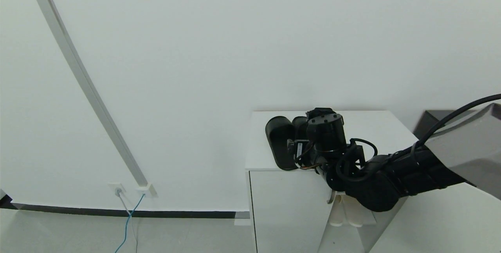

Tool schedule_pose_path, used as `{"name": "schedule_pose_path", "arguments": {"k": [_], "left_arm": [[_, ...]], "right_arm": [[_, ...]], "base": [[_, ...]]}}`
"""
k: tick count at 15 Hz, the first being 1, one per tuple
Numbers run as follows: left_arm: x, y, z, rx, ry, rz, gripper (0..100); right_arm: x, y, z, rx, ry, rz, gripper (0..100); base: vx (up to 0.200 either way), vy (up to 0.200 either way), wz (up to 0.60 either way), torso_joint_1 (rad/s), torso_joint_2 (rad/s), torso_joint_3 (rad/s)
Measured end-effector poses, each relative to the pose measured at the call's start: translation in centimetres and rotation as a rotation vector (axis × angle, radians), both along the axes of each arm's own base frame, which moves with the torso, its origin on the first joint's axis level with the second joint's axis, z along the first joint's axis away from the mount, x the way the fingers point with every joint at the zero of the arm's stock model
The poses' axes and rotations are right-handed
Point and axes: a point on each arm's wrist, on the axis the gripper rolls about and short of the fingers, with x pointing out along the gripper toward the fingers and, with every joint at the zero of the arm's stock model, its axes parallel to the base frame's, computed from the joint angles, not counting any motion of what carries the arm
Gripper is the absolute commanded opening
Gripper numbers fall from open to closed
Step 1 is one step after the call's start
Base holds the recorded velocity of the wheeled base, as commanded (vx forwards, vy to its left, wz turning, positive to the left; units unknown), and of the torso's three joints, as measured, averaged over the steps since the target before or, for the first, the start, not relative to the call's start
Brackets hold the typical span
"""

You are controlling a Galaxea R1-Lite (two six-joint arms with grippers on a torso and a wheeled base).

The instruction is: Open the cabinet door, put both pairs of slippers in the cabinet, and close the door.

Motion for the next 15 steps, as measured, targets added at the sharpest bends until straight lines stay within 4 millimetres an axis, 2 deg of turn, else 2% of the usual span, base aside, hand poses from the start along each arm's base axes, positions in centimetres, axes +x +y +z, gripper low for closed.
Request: {"name": "schedule_pose_path", "arguments": {"k": [1, 8, 15], "left_arm": [[0.0, 0.0, 0.0, 0.0, 0.0, 0.001, 0], [0.0, 0.0, 0.0, -0.003, -0.001, 0.004, 0], [0.0, 0.0, 0.0, -0.006, -0.001, 0.005, 0]], "right_arm": [[0.0, 0.0, -0.5, -0.008, 0.009, 0.0, 100], [1.2, 0.8, -3.0, -0.048, -0.019, 0.01, 100], [5.6, 1.5, -4.7, -0.064, -0.057, -0.025, 100]], "base": [[0.2, 0.0, 0.0, 0.002, 0.0, 0.002], [0.0, 0.0, 0.0, 0.0, 0.0, 0.0], [0.0, 0.0, 0.0, 0.0, 0.0, 0.0]]}}
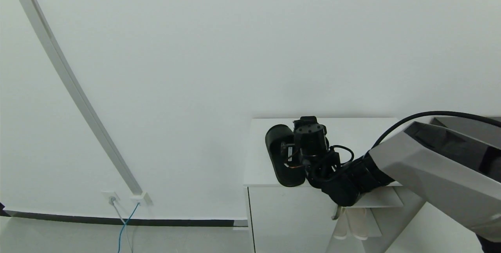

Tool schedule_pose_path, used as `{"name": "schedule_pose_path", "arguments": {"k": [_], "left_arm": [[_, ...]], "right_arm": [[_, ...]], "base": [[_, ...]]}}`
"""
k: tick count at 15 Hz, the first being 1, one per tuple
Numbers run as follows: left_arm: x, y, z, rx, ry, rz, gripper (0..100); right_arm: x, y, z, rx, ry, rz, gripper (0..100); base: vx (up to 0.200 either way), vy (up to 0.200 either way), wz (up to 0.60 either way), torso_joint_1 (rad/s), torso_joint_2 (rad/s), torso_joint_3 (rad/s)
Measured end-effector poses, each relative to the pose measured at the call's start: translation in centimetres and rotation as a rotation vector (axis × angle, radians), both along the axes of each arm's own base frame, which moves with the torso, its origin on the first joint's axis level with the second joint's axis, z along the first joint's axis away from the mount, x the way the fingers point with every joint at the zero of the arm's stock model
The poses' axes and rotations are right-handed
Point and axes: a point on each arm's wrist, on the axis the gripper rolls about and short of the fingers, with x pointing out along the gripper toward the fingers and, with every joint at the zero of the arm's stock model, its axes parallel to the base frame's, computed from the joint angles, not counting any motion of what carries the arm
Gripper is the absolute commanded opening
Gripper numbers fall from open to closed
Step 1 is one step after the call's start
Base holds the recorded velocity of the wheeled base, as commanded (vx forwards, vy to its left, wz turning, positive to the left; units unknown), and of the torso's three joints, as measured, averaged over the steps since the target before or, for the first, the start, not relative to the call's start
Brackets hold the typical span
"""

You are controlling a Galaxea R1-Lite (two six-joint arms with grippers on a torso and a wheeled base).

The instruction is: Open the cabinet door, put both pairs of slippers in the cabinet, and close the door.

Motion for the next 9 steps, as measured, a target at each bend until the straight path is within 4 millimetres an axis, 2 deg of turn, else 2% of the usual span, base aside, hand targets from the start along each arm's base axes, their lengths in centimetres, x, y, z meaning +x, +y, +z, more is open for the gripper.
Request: {"name": "schedule_pose_path", "arguments": {"k": [3, 8, 9], "left_arm": [[0.0, 0.0, 0.0, 0.0, 0.0, 0.001, 0], [0.0, 0.0, 0.0, 0.0, 0.0, 0.001, 0], [0.0, 0.0, 0.0, 0.0, 0.0, 0.001, 0]], "right_arm": [[1.7, 0.0, -0.7, -0.01, -0.014, -0.007, 100], [3.0, 0.5, -1.3, -0.007, -0.031, -0.01, 100], [3.1, 0.5, -1.4, -0.005, -0.033, -0.011, 0]], "base": [[0.0, 0.0, 0.0, 0.0, 0.0, 0.0], [0.0, 0.0, 0.0, 0.0, 0.0, 0.0], [0.0, 0.0, 0.0, 0.0, 0.0, 0.0]]}}
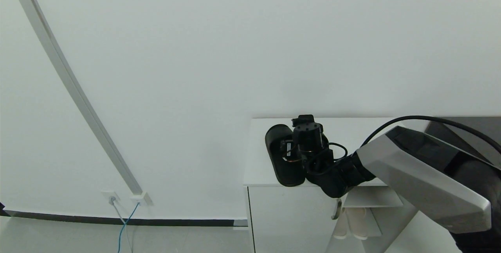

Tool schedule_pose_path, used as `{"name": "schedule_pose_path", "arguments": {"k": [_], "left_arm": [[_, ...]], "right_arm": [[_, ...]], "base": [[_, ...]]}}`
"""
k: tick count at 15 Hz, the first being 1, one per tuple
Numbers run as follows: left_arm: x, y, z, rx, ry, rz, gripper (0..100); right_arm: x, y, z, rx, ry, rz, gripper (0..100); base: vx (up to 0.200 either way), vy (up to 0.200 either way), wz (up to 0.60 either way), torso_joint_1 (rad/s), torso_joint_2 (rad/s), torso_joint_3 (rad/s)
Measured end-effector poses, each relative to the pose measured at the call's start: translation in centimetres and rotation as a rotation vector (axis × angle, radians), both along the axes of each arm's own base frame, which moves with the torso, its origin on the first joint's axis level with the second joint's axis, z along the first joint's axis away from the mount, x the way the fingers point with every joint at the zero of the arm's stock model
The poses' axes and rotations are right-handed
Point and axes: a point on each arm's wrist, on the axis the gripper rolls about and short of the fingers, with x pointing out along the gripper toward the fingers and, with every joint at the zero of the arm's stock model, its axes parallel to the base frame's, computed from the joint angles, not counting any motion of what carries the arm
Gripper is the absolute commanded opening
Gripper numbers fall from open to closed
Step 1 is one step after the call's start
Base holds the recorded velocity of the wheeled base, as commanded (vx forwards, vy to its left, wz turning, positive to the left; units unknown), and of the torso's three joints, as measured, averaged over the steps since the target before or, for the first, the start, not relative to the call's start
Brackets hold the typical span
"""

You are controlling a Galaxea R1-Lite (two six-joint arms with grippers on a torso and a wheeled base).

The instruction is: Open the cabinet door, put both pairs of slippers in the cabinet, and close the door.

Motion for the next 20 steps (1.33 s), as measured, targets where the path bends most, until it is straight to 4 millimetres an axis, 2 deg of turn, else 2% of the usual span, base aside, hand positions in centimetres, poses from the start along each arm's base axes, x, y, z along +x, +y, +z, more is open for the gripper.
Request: {"name": "schedule_pose_path", "arguments": {"k": [8, 11, 14, 20], "left_arm": [[0.0, 0.0, 0.0, 0.0, 0.0, 0.0, 0], [0.0, 0.0, 0.0, 0.0, 0.0, 0.0, 0], [0.0, 0.0, 0.0, 0.001, 0.0, -0.001, 0], [0.0, 0.0, 0.0, 0.004, 0.001, -0.003, 0]], "right_arm": [[0.0, 0.1, -0.2, -0.003, 0.004, 0.002, 0], [-1.0, -0.4, 1.1, -0.008, 0.003, 0.012, 0], [-4.1, -1.5, 4.2, -0.025, 0.003, 0.083, 0], [-14.0, -5.4, 10.7, -0.055, -0.022, 0.271, 0]], "base": [[0.0, 0.0, 0.0, 0.0, 0.0, 0.0], [0.0, 0.0, 0.0, 0.0, 0.0, 0.0], [0.0, 0.0, 0.0, 0.0, 0.0, 0.0], [0.0, 0.0, 0.0, 0.0, 0.0, 0.0]]}}
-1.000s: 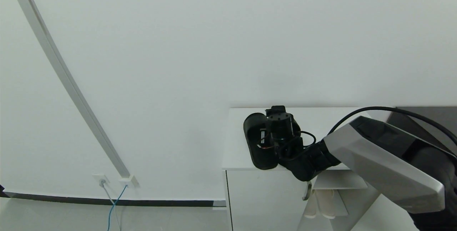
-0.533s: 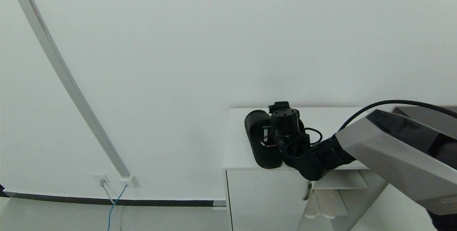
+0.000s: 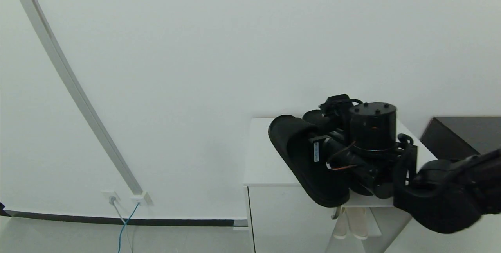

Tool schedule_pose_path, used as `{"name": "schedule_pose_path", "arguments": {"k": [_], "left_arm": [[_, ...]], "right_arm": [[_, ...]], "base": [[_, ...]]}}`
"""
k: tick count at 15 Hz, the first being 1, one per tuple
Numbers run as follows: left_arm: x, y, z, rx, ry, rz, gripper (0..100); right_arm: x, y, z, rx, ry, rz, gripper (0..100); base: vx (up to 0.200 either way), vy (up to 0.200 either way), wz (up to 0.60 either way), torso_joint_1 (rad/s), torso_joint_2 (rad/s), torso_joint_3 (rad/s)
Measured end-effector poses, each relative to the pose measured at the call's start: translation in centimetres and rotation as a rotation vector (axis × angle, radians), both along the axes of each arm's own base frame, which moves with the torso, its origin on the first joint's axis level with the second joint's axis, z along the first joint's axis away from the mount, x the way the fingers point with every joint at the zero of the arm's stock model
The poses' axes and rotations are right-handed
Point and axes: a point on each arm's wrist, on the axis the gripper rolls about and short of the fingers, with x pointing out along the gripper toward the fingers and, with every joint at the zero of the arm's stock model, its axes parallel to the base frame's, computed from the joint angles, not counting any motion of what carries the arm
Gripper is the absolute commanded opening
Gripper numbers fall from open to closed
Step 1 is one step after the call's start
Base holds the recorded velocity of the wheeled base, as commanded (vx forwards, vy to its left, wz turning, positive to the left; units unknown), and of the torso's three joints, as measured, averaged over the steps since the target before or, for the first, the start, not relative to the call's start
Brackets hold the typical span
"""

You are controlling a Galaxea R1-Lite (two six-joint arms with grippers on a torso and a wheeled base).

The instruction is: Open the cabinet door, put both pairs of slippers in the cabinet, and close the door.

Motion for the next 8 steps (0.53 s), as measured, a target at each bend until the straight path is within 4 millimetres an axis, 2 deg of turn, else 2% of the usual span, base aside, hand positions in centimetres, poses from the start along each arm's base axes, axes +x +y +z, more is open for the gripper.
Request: {"name": "schedule_pose_path", "arguments": {"k": [5, 8], "left_arm": [[0.0, 0.0, 0.0, 0.0, 0.0, -0.001, 0], [0.0, 0.0, 0.0, 0.0, 0.0, 0.0, 0]], "right_arm": [[-6.9, -4.0, 3.6, 0.005, 0.047, 0.249, 0], [-8.7, -5.4, 4.7, -0.002, -0.028, 0.352, 0]], "base": [[0.0, 0.0, 0.0, 0.0, 0.0, 0.0], [0.0, 0.0, 0.0, 0.0, 0.0, 0.0]]}}
